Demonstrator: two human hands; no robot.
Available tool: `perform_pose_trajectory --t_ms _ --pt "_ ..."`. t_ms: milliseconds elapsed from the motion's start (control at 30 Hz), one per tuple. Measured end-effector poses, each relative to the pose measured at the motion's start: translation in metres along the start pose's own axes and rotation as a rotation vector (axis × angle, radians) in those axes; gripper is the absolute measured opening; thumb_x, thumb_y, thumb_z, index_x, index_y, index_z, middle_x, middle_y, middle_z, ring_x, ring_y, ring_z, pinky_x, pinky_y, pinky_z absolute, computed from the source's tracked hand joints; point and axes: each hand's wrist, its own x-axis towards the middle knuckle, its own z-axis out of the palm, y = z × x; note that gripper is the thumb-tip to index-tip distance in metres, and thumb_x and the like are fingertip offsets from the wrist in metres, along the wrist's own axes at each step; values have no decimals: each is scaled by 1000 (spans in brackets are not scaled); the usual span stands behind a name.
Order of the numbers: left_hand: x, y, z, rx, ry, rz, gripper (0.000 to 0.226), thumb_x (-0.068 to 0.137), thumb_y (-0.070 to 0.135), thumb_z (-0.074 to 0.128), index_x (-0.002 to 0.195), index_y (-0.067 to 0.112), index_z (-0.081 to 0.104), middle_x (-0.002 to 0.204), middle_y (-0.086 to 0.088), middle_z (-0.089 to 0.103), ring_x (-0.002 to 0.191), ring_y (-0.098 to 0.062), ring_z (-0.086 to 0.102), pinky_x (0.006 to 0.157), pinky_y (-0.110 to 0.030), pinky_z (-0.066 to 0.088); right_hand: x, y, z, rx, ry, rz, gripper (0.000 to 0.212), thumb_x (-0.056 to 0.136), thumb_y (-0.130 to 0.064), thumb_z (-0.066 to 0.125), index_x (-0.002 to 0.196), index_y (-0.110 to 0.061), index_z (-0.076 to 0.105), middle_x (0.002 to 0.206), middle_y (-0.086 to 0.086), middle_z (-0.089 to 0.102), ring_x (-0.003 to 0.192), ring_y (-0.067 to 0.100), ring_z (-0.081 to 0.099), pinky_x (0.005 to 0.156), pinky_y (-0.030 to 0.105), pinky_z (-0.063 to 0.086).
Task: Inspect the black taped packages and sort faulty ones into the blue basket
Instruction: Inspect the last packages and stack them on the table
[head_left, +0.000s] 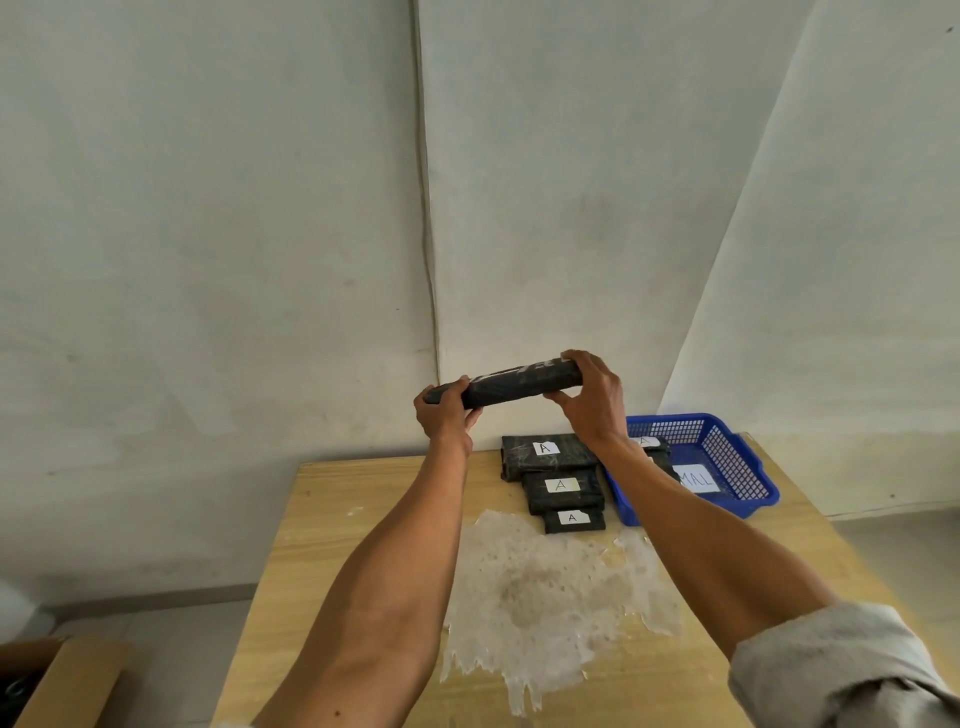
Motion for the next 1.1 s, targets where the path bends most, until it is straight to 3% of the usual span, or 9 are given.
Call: perform_pose_trajectory --t_ms 133,300,500,600,667,767,933,1033,1100 --pt "-2 -5 2 39 -14 -12 80 84 9 78 146 19 30 139 -20 49 111 -36 65 76 -39 62 1 -4 -5 20 14 -68 49 66 -12 92 109 -9 68 105 7 72 86 22 68 81 37 59" --pt "-15 -6 9 -56 -43 -103 116 77 4 84 154 27 0 138 -20 48 104 -37 67 64 -41 63 -1 -10 -1 -34 23 -125 55 66 -17 93 113 -13 66 104 5 74 93 27 67 80 36 56" --pt "-14 -2 15 -104 -47 -151 122 81 2 80 154 24 -15 130 -22 55 86 -31 66 59 -43 63 1 -11 -5 -63 30 -166 59 65 -14 93 118 -7 67 100 12 73 99 32 65 77 38 57" --pt "-16 -1 16 -106 -87 -210 93 90 7 72 151 20 3 107 -17 61 86 -33 67 78 -44 62 3 -11 -5 -94 39 -221 56 66 -14 93 116 -9 69 102 9 74 100 30 65 75 39 60" --pt "-20 -2 17 -54 -108 -224 62 89 7 73 132 11 29 101 -18 62 90 -35 68 89 -46 59 3 -12 -4 -119 39 -287 55 67 -14 92 117 -10 70 107 5 75 103 28 64 73 41 61" --pt "-20 -5 19 27 -139 -241 46 83 6 79 119 -3 51 113 -29 65 96 -40 70 75 -45 63 2 -14 0 -117 23 -322 56 69 -13 90 121 -12 69 115 2 74 109 25 62 73 42 62" --pt "-14 -3 14 11 -151 -258 44 86 5 73 125 -3 54 119 -29 63 102 -44 67 68 -43 64 7 -7 2 -42 -31 -162 68 67 -26 93 128 -11 66 137 11 60 127 31 54 101 39 50" --pt "-12 0 11 64 -193 -269 35 87 6 72 117 -2 56 113 -27 64 98 -44 69 76 -45 63 9 -4 -2 25 -116 -89 66 67 -28 93 125 -15 65 144 16 52 128 34 53 104 43 46" --pt "-8 -2 11 99 -186 -272 30 88 8 72 112 -2 57 106 -26 66 94 -44 70 76 -45 62 9 -5 -4 71 -154 -101 60 67 -22 93 121 -15 65 134 13 62 115 29 62 101 45 53"
